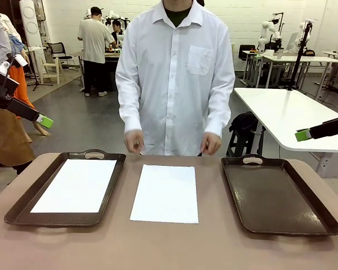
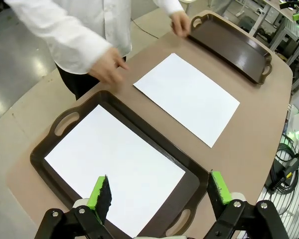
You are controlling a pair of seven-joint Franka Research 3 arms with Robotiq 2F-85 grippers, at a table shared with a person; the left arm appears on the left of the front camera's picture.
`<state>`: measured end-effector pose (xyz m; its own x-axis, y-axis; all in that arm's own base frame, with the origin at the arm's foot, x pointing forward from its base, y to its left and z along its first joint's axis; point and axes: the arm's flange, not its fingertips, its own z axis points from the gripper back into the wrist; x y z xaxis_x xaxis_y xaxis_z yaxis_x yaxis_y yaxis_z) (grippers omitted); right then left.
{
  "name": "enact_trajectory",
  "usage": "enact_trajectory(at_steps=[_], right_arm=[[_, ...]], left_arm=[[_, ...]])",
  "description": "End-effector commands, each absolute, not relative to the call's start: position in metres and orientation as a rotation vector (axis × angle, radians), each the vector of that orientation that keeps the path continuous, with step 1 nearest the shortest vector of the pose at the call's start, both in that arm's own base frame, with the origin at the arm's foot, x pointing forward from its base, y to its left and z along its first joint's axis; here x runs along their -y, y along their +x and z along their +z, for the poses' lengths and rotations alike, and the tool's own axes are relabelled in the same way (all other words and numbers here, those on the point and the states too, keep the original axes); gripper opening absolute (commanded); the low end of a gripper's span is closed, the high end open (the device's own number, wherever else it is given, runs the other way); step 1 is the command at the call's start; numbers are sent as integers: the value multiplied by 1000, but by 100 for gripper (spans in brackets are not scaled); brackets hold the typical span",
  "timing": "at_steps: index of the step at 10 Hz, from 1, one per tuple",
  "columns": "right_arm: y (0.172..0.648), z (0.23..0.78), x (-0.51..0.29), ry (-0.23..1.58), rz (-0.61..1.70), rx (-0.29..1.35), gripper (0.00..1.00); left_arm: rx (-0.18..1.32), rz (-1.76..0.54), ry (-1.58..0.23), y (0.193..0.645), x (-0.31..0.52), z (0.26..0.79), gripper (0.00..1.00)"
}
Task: Sort the A4 documents.
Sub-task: Receive the A4 Paper.
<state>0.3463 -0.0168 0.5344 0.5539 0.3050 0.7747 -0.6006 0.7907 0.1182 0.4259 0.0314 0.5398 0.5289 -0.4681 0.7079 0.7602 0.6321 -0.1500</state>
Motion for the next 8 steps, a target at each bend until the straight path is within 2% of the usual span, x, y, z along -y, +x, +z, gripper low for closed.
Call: enact_trajectory(at_steps=[1, 8], right_arm=[[348, 532, 17, 413, 552, 823, 100], [348, 532, 17, 413, 552, 823, 100]], left_arm=[[688, -771, -492, 426, -32, 540, 100], [688, -771, -492, 426, -32, 540, 100]])
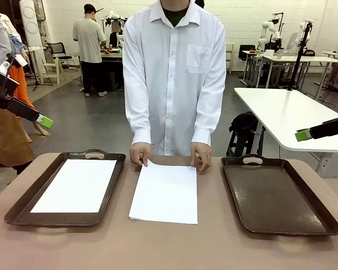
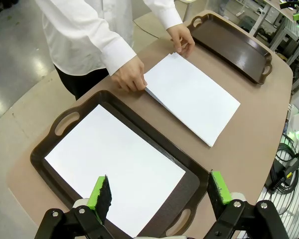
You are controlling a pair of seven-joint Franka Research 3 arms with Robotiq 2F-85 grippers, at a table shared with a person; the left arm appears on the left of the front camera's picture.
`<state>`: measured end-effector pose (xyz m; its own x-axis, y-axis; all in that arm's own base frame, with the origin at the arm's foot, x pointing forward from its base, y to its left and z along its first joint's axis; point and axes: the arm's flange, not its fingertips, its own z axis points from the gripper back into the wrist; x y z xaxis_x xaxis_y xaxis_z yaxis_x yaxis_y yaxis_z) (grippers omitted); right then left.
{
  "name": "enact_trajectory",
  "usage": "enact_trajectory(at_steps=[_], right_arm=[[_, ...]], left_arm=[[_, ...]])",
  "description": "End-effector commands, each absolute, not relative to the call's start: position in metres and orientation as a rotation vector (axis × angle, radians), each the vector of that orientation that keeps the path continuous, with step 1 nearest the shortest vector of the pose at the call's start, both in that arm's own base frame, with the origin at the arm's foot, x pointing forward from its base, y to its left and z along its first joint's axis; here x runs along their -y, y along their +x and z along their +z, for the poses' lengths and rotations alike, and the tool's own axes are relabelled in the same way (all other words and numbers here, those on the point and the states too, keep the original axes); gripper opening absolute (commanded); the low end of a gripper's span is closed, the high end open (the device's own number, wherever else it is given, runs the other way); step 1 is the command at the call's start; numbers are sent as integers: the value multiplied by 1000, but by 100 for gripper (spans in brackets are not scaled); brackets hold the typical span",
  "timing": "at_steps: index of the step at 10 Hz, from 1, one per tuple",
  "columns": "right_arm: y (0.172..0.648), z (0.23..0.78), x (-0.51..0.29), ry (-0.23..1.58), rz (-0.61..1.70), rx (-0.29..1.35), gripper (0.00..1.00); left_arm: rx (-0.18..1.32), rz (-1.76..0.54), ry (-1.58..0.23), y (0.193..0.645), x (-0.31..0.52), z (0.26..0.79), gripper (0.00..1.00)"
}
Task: Sort the A4 documents.
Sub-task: Receive the A4 Paper.
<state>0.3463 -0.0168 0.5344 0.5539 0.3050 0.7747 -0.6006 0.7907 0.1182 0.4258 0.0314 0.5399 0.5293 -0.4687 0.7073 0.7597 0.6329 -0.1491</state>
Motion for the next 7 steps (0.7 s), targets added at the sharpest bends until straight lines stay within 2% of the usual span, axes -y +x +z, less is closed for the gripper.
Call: enact_trajectory(at_steps=[1, 7], right_arm=[[348, 532, 17, 413, 552, 823, 100], [348, 532, 17, 413, 552, 823, 100]], left_arm=[[688, -771, -492, 426, -32, 540, 100], [688, -771, -492, 426, -32, 540, 100]])
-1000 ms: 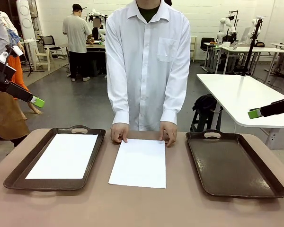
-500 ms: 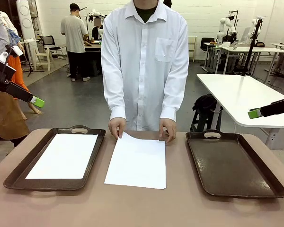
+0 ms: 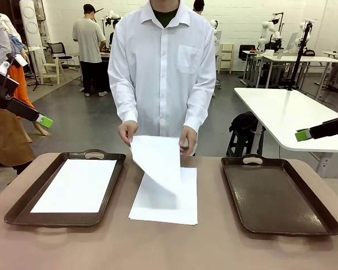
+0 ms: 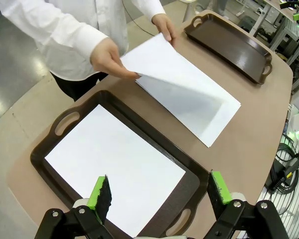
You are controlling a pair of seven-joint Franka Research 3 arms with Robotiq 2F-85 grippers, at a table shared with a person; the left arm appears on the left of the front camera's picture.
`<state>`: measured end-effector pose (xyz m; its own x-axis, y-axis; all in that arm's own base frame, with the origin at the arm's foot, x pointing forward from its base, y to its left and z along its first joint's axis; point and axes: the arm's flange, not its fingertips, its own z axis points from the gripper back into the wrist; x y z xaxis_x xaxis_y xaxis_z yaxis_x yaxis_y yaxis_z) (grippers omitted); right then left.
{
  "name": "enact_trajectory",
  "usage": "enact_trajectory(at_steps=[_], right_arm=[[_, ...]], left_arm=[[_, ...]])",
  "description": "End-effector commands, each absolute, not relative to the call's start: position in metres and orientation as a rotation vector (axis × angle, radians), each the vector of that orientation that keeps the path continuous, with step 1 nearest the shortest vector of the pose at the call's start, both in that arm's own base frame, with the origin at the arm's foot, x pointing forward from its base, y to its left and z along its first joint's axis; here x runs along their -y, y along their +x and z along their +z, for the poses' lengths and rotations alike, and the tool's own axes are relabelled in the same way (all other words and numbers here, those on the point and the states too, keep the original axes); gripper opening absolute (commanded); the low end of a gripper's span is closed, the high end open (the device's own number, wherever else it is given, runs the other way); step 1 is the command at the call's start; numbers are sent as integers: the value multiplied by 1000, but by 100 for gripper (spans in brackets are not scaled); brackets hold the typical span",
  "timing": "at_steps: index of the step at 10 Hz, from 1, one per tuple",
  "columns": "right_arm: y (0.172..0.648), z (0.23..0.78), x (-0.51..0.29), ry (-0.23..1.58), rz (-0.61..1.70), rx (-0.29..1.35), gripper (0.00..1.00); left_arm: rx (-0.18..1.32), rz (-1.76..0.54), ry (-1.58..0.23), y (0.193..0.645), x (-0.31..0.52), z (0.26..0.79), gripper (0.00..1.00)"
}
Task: Sort the A4 documents.
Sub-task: Receive the A4 Paper.
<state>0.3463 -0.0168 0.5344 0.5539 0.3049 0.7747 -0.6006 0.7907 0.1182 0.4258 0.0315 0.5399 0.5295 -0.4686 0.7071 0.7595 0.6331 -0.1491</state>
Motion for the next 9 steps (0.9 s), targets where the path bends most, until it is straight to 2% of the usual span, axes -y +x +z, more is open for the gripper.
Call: enact_trajectory(at_steps=[1, 9], right_arm=[[348, 532, 17, 413, 552, 823, 100], [348, 532, 17, 413, 552, 823, 100]], left_arm=[[688, -771, -492, 426, -32, 540, 100], [688, -771, -492, 426, -32, 540, 100]])
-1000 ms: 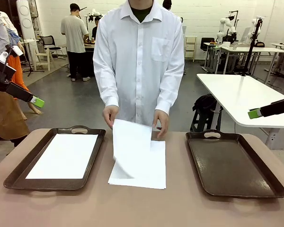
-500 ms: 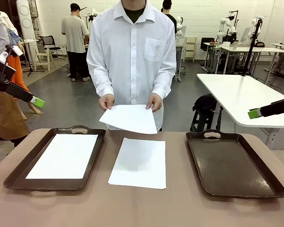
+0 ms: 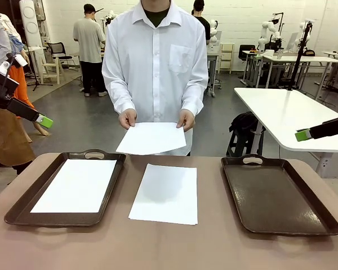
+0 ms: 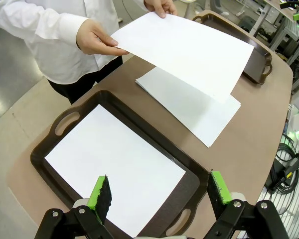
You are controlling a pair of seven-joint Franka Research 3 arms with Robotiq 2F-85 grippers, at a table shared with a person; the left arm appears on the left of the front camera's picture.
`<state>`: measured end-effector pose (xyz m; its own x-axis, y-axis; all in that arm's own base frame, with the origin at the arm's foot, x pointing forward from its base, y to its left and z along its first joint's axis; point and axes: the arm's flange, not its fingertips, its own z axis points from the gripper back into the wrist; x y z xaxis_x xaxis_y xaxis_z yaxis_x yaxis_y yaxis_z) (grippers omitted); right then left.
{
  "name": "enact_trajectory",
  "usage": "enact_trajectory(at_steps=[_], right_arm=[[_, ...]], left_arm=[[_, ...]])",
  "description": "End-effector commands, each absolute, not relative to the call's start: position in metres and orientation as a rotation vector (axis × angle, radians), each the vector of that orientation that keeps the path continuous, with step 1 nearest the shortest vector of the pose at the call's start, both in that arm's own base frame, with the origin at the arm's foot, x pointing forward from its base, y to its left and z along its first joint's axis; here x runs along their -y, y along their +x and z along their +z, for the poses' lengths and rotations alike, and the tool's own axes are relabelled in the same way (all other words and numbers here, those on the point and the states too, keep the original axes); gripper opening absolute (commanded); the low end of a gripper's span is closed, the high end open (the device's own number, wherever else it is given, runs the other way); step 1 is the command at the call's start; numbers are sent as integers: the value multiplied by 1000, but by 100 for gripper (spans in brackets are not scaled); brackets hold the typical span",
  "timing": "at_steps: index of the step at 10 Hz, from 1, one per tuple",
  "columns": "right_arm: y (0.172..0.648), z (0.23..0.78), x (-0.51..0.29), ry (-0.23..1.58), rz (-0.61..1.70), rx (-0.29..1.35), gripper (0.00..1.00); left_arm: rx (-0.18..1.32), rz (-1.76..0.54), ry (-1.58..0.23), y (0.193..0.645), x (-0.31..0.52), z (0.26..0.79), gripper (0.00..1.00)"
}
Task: Sort the A4 documents.
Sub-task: Receive the A4 Paper.
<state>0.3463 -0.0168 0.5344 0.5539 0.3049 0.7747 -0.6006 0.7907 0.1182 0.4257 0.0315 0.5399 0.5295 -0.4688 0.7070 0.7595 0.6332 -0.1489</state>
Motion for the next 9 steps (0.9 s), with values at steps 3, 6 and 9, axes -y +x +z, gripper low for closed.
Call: enact_trajectory(at_steps=[3, 6, 9], right_arm=[[348, 532, 17, 413, 552, 823, 100], [348, 532, 17, 413, 552, 823, 100], [348, 532, 17, 413, 552, 823, 100]], left_arm=[[688, -771, -492, 426, -32, 540, 100], [688, -771, -492, 426, -32, 540, 100], [688, -771, -492, 426, -32, 540, 100]])
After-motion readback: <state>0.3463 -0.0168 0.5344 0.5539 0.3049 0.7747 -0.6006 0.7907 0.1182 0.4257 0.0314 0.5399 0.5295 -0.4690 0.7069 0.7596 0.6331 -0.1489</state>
